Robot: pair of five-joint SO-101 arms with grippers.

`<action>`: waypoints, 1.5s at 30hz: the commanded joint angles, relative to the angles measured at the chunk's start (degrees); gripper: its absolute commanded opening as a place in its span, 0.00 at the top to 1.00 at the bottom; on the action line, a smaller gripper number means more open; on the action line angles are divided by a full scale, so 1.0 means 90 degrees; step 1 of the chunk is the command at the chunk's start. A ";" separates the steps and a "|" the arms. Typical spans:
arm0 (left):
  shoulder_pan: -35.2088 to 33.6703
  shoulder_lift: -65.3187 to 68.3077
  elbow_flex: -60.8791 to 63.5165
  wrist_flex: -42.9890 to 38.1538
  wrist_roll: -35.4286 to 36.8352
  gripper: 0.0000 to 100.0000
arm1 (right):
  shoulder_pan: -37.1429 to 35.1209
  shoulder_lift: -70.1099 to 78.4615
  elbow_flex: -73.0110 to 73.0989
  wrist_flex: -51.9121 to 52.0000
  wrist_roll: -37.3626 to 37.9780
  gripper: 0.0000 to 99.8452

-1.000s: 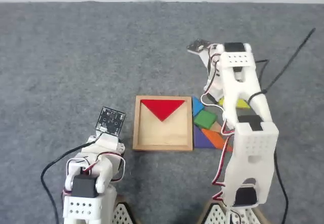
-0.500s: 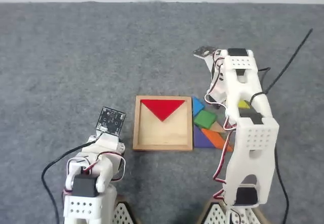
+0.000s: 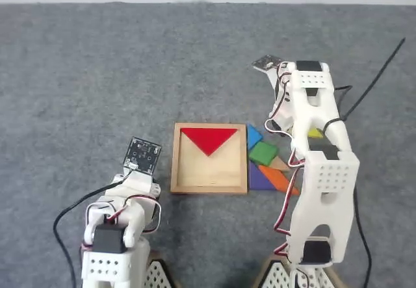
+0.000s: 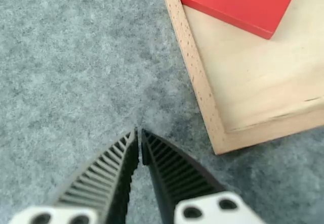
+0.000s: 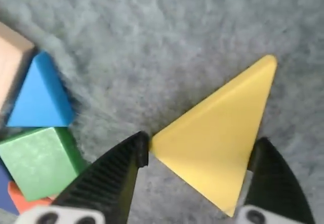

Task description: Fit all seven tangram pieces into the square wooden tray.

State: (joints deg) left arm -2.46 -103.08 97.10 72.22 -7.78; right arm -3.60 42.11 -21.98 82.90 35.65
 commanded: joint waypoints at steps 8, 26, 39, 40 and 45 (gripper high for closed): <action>-0.0029 -0.0156 -0.0073 0.0039 0.0049 0.99 | 0.0122 -0.0054 -0.0606 0.0698 -0.0088 0.72; -0.0029 -0.0156 -0.0073 0.0039 0.0049 0.99 | -0.0132 -0.0718 -0.0752 0.1431 -0.0098 0.71; -0.0029 -0.0156 -0.0073 0.0039 0.0049 0.99 | -0.0444 -0.0161 -0.0781 0.0806 -0.0430 0.71; -0.0029 -0.0156 -0.0073 0.0039 0.0049 0.99 | -0.0396 -0.0161 -0.0781 0.0806 -0.0430 0.71; -0.0029 -0.0156 -0.0073 0.0039 0.0049 0.99 | -0.0142 -0.0151 -0.0762 0.0874 -0.0391 0.71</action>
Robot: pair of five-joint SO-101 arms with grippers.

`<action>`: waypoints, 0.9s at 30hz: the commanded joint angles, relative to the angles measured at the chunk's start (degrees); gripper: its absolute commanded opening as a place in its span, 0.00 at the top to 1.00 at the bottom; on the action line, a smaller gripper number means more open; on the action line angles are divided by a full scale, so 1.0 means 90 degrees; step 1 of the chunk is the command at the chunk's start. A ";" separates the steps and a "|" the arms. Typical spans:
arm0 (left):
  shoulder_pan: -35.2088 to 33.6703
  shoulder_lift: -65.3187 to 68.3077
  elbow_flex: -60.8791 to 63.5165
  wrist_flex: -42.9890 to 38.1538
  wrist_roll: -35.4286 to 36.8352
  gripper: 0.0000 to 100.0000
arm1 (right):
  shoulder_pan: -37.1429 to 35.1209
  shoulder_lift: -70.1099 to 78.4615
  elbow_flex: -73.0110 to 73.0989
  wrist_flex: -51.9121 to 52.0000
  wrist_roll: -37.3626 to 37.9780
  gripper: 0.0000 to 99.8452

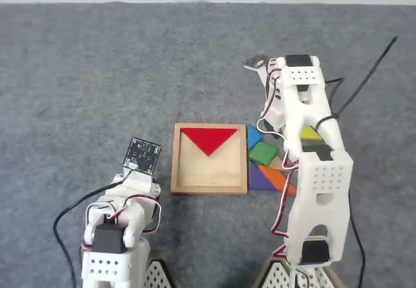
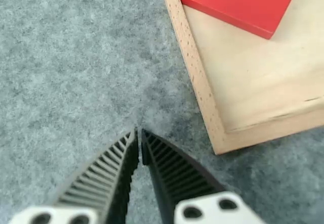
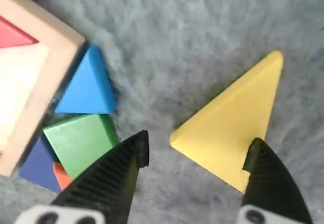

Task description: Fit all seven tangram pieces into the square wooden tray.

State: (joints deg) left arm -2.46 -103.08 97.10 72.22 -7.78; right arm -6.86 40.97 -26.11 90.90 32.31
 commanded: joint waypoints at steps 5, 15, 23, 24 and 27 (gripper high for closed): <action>-0.0029 -0.0156 -0.0073 0.0039 0.0049 0.99 | 0.0249 -0.0024 -0.0303 -0.0015 0.0176 0.62; -0.0029 -0.0156 -0.0073 0.0039 0.0049 0.99 | 0.0269 -0.2232 -0.0596 0.1314 0.0205 0.62; -0.0029 -0.0156 -0.0073 0.0039 0.0049 0.99 | 0.0435 -0.5602 0.4034 -0.1167 -0.0020 0.62; -0.0029 -0.0156 -0.0073 0.0039 0.0049 0.99 | 0.0425 -0.5788 0.4679 -0.1656 0.0000 0.62; -0.0020 -0.0156 -0.0073 0.0039 0.0049 0.99 | 0.0288 -0.5983 0.5744 -0.2554 0.0371 0.67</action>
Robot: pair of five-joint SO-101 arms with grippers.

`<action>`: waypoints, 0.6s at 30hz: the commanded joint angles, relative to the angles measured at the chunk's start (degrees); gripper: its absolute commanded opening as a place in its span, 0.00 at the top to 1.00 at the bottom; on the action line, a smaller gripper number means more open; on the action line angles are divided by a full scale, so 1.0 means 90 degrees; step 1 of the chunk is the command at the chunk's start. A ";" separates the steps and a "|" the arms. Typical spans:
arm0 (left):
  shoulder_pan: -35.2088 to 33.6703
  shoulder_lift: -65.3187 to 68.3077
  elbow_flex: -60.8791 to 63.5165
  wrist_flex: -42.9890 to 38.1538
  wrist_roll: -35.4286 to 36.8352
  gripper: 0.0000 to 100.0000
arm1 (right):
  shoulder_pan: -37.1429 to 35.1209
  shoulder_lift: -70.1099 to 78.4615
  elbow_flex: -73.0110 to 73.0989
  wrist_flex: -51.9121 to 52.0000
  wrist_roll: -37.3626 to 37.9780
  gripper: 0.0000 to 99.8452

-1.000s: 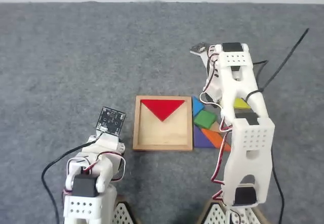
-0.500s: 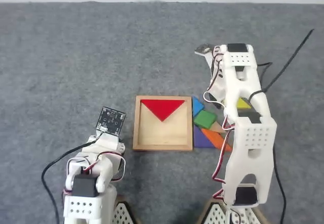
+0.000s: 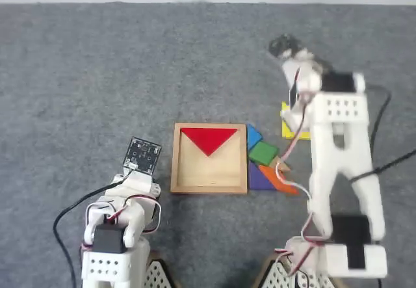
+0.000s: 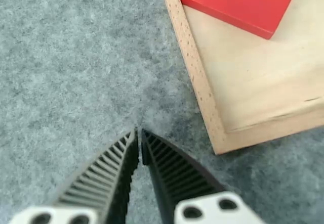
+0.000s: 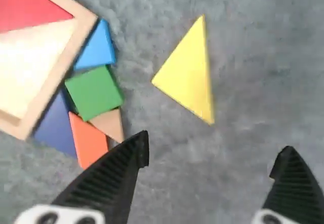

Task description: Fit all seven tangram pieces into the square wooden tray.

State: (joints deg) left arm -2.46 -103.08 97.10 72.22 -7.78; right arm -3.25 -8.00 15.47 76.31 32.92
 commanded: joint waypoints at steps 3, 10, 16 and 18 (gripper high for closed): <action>-0.0029 -0.0156 -0.0073 0.0039 0.0049 0.99 | -0.0259 -0.0230 0.1182 -0.1167 0.0781 0.72; -0.0029 -0.0156 -0.0073 0.0039 0.0049 0.99 | -0.0337 0.1509 -0.0137 -0.1001 0.0967 0.54; -0.0029 -0.0156 -0.0073 0.0039 0.0049 0.99 | -0.0298 0.2769 -0.0996 -0.0972 0.1016 0.56; -0.0029 -0.0156 -0.0073 0.0039 0.0049 0.99 | -0.0288 0.2984 -0.1182 -0.0972 0.0830 0.56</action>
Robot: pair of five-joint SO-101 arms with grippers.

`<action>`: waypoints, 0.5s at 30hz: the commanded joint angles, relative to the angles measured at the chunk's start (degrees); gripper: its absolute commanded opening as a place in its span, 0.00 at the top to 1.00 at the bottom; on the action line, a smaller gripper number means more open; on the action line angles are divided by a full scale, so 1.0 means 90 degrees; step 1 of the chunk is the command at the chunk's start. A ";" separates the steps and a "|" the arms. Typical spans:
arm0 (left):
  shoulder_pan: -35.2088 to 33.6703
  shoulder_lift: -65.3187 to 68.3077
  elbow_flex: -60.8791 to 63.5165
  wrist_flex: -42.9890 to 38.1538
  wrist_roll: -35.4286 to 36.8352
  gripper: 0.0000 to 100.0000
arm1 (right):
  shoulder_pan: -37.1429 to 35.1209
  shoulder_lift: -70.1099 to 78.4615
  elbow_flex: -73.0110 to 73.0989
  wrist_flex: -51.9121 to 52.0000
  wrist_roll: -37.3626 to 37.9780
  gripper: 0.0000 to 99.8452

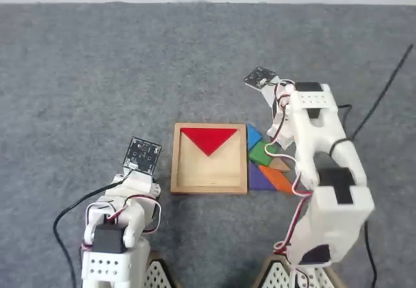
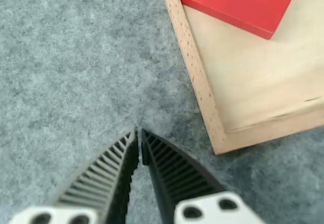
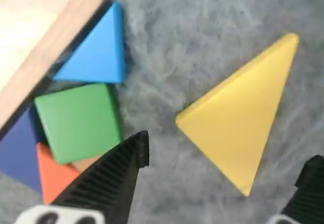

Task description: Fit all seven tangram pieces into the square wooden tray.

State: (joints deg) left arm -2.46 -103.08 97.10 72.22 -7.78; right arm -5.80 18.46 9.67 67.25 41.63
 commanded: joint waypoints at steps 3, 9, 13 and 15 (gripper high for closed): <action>-0.0029 -0.0156 -0.0073 0.0039 0.0049 0.99 | 0.0132 0.0317 -0.0801 0.0024 -0.0322 0.56; -0.0029 -0.0156 -0.0073 0.0039 0.0049 0.99 | 0.0210 0.1079 -0.1426 0.0024 -0.0850 0.56; -0.0029 -0.0156 -0.0073 0.0039 0.0049 0.99 | 0.0171 0.1597 -0.1875 0.0103 -0.0957 0.59; -0.0029 -0.0156 -0.0073 0.0039 0.0049 0.99 | 0.0200 0.1763 -0.2032 0.0210 -0.0947 0.63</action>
State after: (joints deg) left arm -2.46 -103.08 97.10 72.22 -7.78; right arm -4.48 32.18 -4.04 68.84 33.98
